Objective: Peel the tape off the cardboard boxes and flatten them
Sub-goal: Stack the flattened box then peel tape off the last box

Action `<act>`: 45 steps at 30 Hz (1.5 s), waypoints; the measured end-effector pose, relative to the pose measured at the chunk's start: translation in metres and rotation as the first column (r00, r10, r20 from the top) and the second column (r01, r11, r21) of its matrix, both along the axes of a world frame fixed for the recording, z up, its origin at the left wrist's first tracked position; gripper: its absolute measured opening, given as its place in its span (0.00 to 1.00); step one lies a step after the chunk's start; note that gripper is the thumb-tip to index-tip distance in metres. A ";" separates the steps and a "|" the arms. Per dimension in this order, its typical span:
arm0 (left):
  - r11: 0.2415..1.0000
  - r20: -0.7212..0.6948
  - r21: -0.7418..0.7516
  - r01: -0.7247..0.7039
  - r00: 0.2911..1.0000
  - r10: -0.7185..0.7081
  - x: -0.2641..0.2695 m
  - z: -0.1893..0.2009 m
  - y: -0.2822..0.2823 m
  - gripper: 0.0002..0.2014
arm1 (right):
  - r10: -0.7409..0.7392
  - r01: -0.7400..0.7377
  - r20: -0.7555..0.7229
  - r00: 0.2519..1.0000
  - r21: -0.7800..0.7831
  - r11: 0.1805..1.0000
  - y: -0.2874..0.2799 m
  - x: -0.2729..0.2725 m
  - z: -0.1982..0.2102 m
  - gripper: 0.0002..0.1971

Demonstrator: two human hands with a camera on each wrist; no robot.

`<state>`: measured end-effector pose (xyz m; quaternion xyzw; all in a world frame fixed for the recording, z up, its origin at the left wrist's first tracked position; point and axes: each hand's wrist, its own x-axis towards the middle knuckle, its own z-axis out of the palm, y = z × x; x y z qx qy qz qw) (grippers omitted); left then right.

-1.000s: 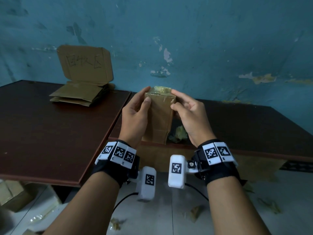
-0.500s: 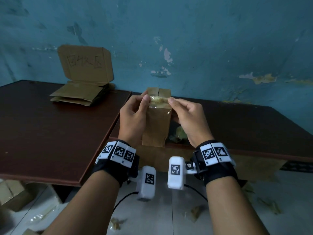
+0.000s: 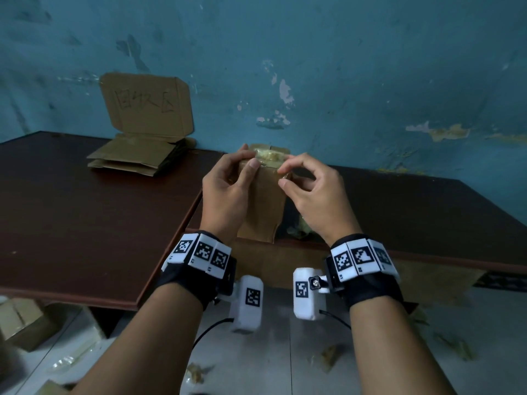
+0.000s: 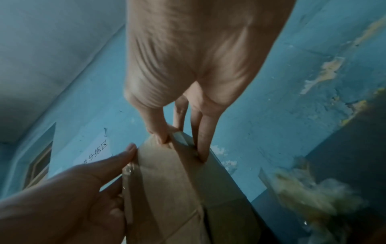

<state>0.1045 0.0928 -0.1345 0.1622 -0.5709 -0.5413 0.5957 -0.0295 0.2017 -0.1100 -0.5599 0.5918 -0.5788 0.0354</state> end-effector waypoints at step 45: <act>0.978 0.149 -0.189 -0.086 0.982 0.115 0.001 0.000 0.005 0.19 | 0.000 0.008 0.178 0.984 -0.047 0.999 0.001 0.002 0.018 0.11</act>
